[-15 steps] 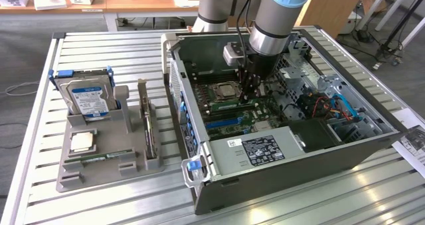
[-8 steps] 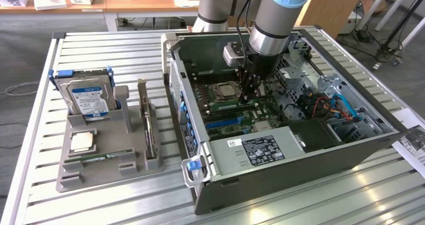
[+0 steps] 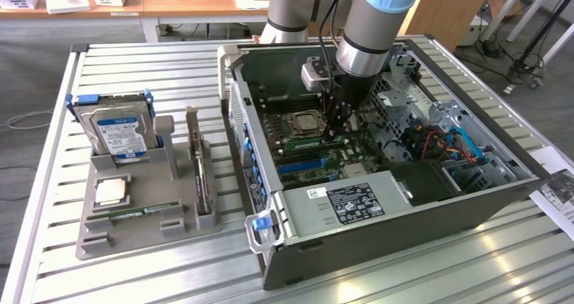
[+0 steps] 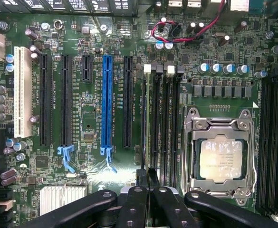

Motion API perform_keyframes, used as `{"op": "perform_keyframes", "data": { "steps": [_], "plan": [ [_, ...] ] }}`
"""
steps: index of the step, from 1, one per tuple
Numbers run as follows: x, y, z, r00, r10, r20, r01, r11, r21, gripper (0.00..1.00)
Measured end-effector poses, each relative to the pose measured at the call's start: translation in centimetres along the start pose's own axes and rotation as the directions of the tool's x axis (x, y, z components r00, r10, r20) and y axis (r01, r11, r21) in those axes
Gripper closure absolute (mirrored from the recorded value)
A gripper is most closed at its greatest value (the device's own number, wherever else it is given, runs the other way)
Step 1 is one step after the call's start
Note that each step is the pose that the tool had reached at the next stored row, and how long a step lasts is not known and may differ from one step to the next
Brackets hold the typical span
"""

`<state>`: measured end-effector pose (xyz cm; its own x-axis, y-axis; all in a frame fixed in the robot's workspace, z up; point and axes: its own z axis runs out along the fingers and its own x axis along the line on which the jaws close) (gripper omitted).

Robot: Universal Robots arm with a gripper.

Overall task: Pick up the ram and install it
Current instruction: 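Insert the ram into the slot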

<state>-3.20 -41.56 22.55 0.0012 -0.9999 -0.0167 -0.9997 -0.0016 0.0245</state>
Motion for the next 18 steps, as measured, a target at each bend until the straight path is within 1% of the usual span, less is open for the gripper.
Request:
{"op": "perform_keyframes", "data": {
  "steps": [8,10,11,12,18],
  "plan": [
    [0.0,0.0,0.01,1.0,0.0,0.0001,0.0,1.0,0.0001,0.87],
    [0.0,0.0,0.01,1.0,0.0,0.0001,0.0,1.0,0.0001,0.76],
    [0.0,0.0,0.01,1.0,0.0,0.0001,0.0,1.0,0.0001,0.76],
    [0.0,0.0,0.01,1.0,0.0,0.0001,0.0,1.0,0.0001,0.69],
    [0.0,0.0,0.0,1.0,0.0,0.0002,0.0,1.0,0.0001,0.69]
  ]
}}
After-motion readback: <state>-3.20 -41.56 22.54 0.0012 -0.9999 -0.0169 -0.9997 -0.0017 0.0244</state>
